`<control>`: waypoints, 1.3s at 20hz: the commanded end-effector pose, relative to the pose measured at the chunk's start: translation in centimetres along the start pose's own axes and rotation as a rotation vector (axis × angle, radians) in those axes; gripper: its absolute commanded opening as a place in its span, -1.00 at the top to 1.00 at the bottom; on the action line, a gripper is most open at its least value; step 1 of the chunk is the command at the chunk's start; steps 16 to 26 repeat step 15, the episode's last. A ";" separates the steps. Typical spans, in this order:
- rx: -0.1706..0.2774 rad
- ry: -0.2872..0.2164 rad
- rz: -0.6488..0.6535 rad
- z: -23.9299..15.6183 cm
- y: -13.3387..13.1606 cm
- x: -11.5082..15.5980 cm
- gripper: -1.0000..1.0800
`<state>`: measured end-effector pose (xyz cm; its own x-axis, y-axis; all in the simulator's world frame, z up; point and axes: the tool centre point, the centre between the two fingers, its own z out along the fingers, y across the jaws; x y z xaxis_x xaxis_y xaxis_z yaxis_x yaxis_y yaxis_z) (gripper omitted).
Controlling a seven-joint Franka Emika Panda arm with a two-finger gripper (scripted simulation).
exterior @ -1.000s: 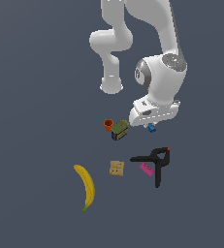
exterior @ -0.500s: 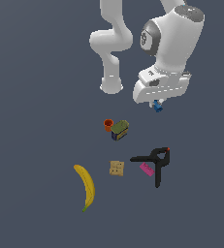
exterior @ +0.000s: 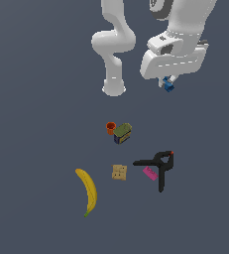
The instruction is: Pick up a designated object from a clutter of objects.
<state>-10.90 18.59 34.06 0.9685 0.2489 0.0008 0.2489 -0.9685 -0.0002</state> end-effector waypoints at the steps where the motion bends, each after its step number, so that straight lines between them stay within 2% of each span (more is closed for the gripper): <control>1: 0.000 -0.001 0.001 -1.6 -0.2 -0.5 1.00; 10: 0.000 -0.001 0.001 -4.7 -0.7 -1.2 1.00; 26: 0.000 -0.001 0.002 -4.8 -0.7 -1.1 1.00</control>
